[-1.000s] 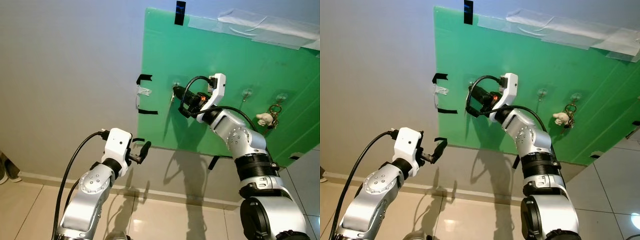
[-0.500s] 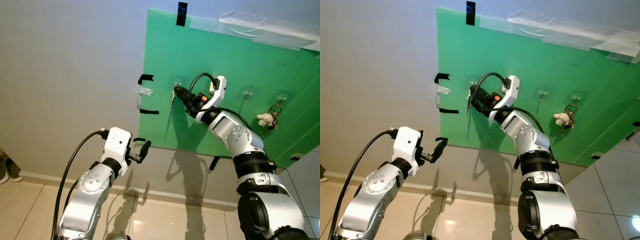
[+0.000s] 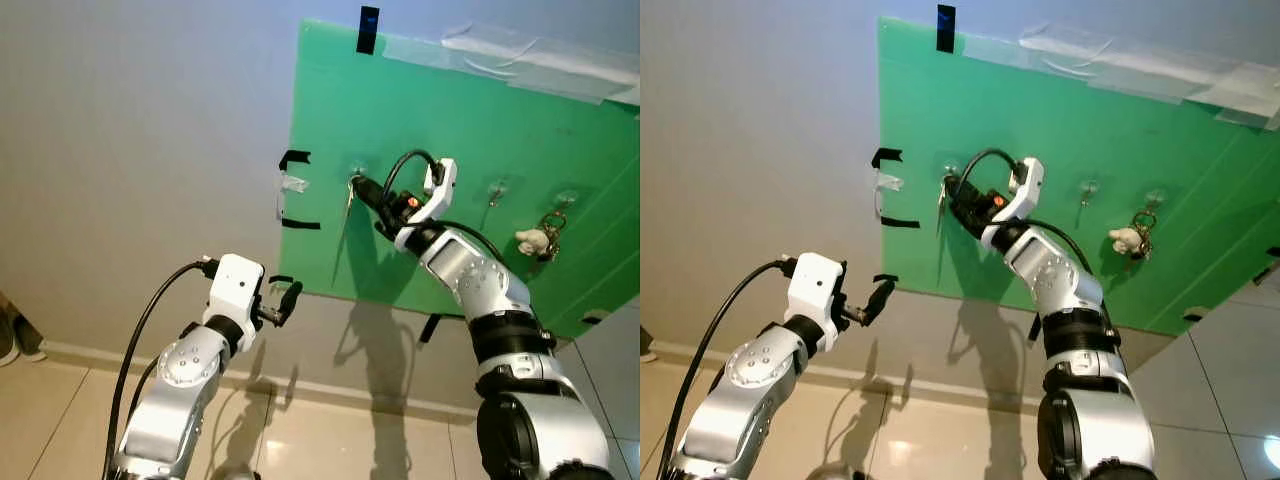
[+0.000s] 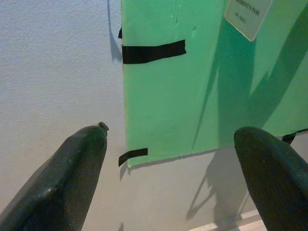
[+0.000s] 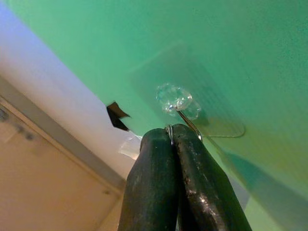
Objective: Hang keys on a hook
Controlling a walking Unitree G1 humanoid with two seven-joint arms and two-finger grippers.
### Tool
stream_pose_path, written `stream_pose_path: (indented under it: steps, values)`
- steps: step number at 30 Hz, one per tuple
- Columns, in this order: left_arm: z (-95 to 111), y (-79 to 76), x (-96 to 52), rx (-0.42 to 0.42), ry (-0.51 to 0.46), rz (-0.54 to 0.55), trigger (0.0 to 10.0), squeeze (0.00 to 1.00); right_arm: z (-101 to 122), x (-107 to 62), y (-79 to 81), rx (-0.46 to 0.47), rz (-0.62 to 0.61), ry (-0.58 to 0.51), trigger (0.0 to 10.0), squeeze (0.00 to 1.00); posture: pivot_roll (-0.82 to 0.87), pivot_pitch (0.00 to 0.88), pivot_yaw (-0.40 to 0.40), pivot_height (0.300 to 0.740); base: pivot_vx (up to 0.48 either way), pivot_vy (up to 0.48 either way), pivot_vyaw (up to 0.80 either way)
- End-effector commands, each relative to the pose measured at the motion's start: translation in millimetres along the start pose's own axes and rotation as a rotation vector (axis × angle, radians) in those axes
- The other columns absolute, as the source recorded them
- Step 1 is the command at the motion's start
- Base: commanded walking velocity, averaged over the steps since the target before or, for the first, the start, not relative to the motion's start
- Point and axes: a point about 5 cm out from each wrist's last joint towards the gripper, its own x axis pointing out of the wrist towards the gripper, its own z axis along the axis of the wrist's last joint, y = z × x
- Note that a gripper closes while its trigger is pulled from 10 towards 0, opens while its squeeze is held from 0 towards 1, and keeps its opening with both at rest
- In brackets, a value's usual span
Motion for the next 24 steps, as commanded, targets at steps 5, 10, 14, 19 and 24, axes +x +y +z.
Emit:
stream_pose_path:
  steps: [5,10,14,19,24]
  values:
    - [4.1,-3.3,2.1,0.012,-0.01,-0.013,10.0,0.0,-1.0,-13.6,-10.6,-0.167,-0.1,0.016,10.0,0.0,0.13,0.0,-0.104,0.74,0.0,0.0,0.0]
    - [2.7,-4.1,2.0,0.013,-0.009,-0.02,10.0,0.0,-1.5,-18.0,-12.7,-0.12,-0.115,0.004,10.0,0.0,0.13,0.0,-0.102,0.74,0.0,0.0,0.0]
    - [1.7,-4.4,1.6,0.013,-0.008,-0.022,10.0,0.0,1.3,-18.8,-11.1,-0.122,-0.109,-0.017,10.0,0.0,0.13,0.0,-0.102,0.74,0.0,0.0,0.0]
    - [-0.2,-4.4,1.2,0.012,-0.005,-0.025,10.0,0.0,7.7,-15.7,-2.8,-0.273,-0.083,-0.037,10.0,0.0,0.13,0.0,-0.106,0.74,0.0,0.0,0.0]
    - [-1.9,-3.9,0.5,0.011,-0.003,-0.023,10.0,0.0,18.5,-10.7,4.7,-0.349,-0.069,-0.101,10.0,0.0,0.14,0.0,-0.108,0.74,0.0,0.0,0.0]
